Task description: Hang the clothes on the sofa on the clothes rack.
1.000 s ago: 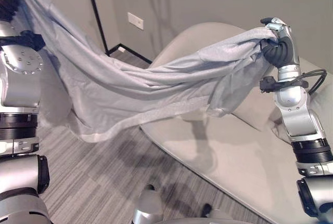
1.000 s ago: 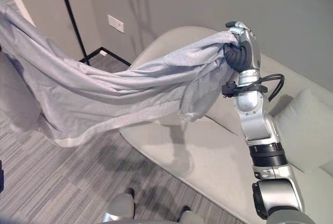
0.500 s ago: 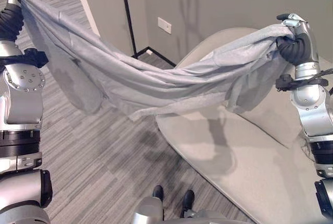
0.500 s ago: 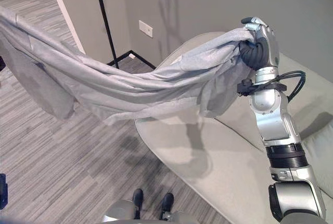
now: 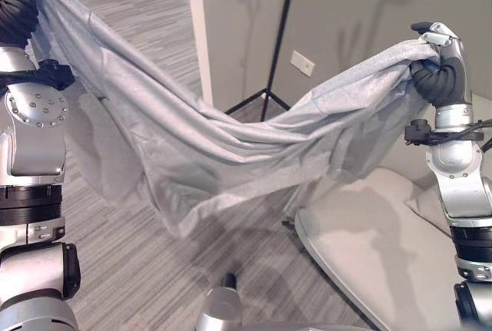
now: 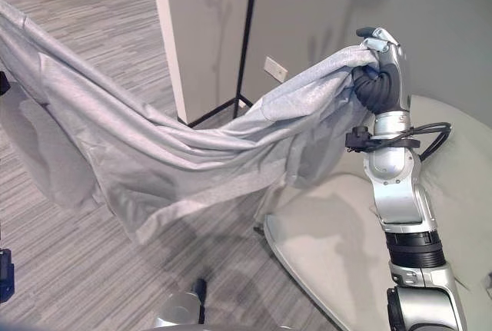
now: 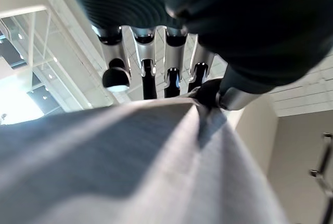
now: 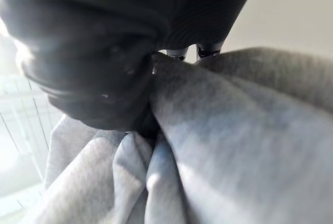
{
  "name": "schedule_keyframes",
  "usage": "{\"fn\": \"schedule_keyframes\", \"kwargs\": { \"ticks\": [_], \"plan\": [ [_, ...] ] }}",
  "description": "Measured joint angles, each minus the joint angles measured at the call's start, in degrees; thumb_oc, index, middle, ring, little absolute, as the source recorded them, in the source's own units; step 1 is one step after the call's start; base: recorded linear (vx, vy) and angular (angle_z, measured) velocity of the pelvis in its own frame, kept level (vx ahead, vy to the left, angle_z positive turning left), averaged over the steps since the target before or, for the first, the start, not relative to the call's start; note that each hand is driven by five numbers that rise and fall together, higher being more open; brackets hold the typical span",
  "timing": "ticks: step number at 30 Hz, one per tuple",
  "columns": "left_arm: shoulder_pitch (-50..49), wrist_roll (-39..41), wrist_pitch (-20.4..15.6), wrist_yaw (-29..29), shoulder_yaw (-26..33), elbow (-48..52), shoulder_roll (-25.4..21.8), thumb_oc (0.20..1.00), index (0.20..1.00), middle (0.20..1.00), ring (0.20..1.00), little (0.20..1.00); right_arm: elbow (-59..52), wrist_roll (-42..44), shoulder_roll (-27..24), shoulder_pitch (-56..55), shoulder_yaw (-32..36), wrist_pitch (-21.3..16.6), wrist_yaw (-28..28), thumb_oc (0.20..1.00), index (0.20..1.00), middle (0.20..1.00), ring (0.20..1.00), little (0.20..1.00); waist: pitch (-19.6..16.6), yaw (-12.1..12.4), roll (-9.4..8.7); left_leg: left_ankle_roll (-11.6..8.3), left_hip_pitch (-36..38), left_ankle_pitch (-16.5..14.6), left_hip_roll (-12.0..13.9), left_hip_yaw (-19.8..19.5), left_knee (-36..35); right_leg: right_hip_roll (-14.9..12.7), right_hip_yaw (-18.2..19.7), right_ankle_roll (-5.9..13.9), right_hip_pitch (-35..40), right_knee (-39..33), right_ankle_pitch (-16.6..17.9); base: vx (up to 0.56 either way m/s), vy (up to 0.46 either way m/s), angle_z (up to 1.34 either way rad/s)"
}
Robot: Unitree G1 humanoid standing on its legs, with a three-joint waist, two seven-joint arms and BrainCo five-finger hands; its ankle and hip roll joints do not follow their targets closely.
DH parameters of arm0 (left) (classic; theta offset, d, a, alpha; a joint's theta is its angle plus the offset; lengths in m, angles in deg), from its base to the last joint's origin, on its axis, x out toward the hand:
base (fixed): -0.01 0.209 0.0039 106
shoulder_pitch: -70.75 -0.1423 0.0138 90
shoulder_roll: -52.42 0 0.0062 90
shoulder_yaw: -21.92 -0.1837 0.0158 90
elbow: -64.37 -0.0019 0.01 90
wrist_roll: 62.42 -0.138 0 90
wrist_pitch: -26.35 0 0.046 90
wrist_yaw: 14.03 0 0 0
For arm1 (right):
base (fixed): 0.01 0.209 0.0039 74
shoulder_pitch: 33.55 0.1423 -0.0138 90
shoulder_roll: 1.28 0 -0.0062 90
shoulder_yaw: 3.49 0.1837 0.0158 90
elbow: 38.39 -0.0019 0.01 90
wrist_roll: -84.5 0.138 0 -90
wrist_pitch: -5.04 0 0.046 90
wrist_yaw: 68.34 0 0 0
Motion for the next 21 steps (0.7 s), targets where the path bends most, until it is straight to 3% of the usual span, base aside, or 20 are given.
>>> {"fn": "schedule_keyframes", "kwargs": {
  "ticks": [1, 2, 3, 7, 8, 12, 15, 16, 17, 18, 20, 21],
  "plan": [
    [-0.19, -0.01, 0.01, 0.01, 0.15, 0.41, 0.87, 0.2, 0.2, 0.2, 0.2, 0.2, -0.76, -0.04, -0.33, -0.28, 0.55, -0.07, 0.03, 0.2, 0.2, 0.2, 0.2, 0.2, 0.1, -0.46, 0.67, 2.16, 2.1, -0.93, -0.22, -0.94, -1.88, 1.92, 1.96, 1.09, -1.42, 3.36, -3.54, 0.16, 0.329, 0.42],
    [-1.53, 0.01, -0.02, -0.04, -0.6, 1.23, 3.1, 0.2, 0.2, 0.2, 0.2, 0.2, -3.03, -0.07, -0.62, -2.36, 1.03, -0.15, 0.04, 0.2, 0.2, 0.2, 0.2, 0.2, 0.74, -3.22, 1.96, 3.17, 6.42, 0.22, -1.84, -2.65, -5.94, 6.95, 4.7, 1.24, -2.51, 5.52, -8.5, 0.11, 0.12, 0.47],
    [-2.36, 0.01, -0.15, -0.04, -0.92, 1.32, 3.07, 0.2, 0.2, 0.2, 0.2, 0.2, -3.2, -0.06, -0.63, -2.39, 0.95, -0.2, 0.03, 0.2, 0.2, 0.2, 0.2, 0.2, 0.69, -4.11, 2.17, 3.14, 7.61, 0.21, -2.42, -2.54, -6.8, 8.63, 4.07, 1.43, -3.83, 5.21, -9.49, 0.12, 0.065, 0.41],
    [-3.85, 0.01, -0.27, -0.04, -1.06, 1.22, 3.44, 0.2, 0.2, 0.2, 0.2, 0.2, -3.81, -0.04, -0.98, -2.44, 1.02, -0.19, -0.1, 0.2, 0.2, 0.2, 0.2, 0.2, 0.35, -5.89, 2.03, 2.88, 8.88, 0.05, -5.76, -2.99, -9.27, 14.83, 0.81, -0.16, -12.48, -2.02, -8.26, 0.11, -0.071, 0.19],
    [-4.49, 0.01, -0.25, -0.24, -1.06, 1.41, 5.03, 0.2, 0.2, 0.2, 0.2, 0.2, -2.96, -0.04, -1.38, -2.68, 1.62, -0.21, -0.08, 0.2, 0.2, 0.2, 0.2, 0.2, 0.22, -7.1, 1.83, 2.83, 9.43, 0.01, -7.57, -4.48, -9.49, 16.17, -0.49, -4.08, -11.13, -7.54, -5.05, 0.12, -0.136, 0.71],
    [-6.99, 0.0, -0.26, -0.49, 1.37, 4.13, 6.37, 0.2, 0.2, 0.2, 0.2, 0.2, 0.16, 0.02, -1.42, -2.44, 1.92, -0.21, -0.01, 0.2, 0.2, 0.2, 0.2, 0.2, -0.37, -5.13, 0.85, 1.88, 10.8, -0.6, -9.05, -4.35, -9.63, 16.25, -0.4, -5.47, -4.53, -11.44, 0.09, 0.09, -0.099, 0.28],
    [-7.01, 0.02, -0.26, -0.51, 1.61, 4.45, 6.6, 0.2, 0.2, 0.2, 0.2, 0.2, 0.62, 0.03, -1.62, -2.27, 1.8, -0.22, 0.12, 0.2, 0.2, 0.2, 0.2, 0.2, -0.53, -3.99, 0.6, 1.84, 10.84, -0.61, -8.96, -4.37, -9.38, 16.61, -0.36, -5.26, -2.34, -13.48, 1.21, 0.08, -0.112, 0.07],
    [-7.06, 0.02, -0.28, -0.59, 1.58, 4.78, 6.93, 0.2, 0.2, 0.2, 0.2, 0.2, 0.71, 0.03, -1.66, -2.26, 1.52, -0.22, 0.56, 0.2, 0.2, 0.2, 0.2, 0.2, -0.51, -4.01, 0.46, 1.31, 10.7, -0.94, -8.62, -4.03, -7.8, 16.84, -0.29, -5.45, -1.58, -13.49, 1.36, 0.08, -0.128, 0.13],
    [-7.52, 0.02, -0.31, -0.79, 1.41, 4.83, 7.04, 0.2, 0.2, 0.2, 0.2, 0.2, 0.71, 0.02, -1.65, -2.26, 1.3, -0.21, 0.56, 0.2, 0.2, 0.2, 0.2, 0.2, -0.27, -4.1, -0.55, -1.51, 8.45, -3.17, -8.76, -3.87, -1.35, 15.64, 0.0, -5.56, -0.31, -13.48, 1.32, 0.1, -0.164, 0.13],
    [-7.68, 0.03, -0.36, -0.87, 1.41, 5.26, 6.9, 0.2, 0.2, 0.2, 0.2, 0.2, 0.66, 0.03, -1.75, -2.23, 1.4, -0.22, 0.54, 0.2, 0.2, 0.2, 0.2, 0.2, -0.32, -4.26, -1.12, -1.51, 6.83, -4.86, -8.81, -3.63, 0.94, 14.98, 1.13, -5.92, -0.12, -13.48, 1.07, 0.08, -0.129, 0.19],
    [-7.14, 0.02, -0.71, -0.99, 1.35, 7.58, 6.15, 0.2, 0.2, 0.2, 0.2, 0.2, 0.48, 0.03, -2.64, -1.98, 2.34, -0.24, 0.54, 0.2, 0.2, 0.2, 0.2, 0.2, -0.64, -5.73, -0.1, -1.84, 8.06, -4.66, -3.81, -2.22, -4.96, 17.05, 1.0, -5.28, -0.06, -13.46, 0.13, 0.06, -0.082, 0.19],
    [-6.98, 0.02, -0.92, -0.98, 1.38, 8.3, 5.79, 0.2, 0.2, 0.2, 0.2, 0.2, 0.53, 0.03, -2.34, -1.94, 2.4, -0.24, 0.54, 0.2, 0.2, 0.2, 0.2, 0.2, -0.57, -5.24, -0.36, -0.43, 9.48, -4.01, -3.83, -1.96, -7.09, 17.55, 1.07, -4.98, -0.08, -13.46, -0.08, 0.04, -0.054, -0.01]
  ]
}}
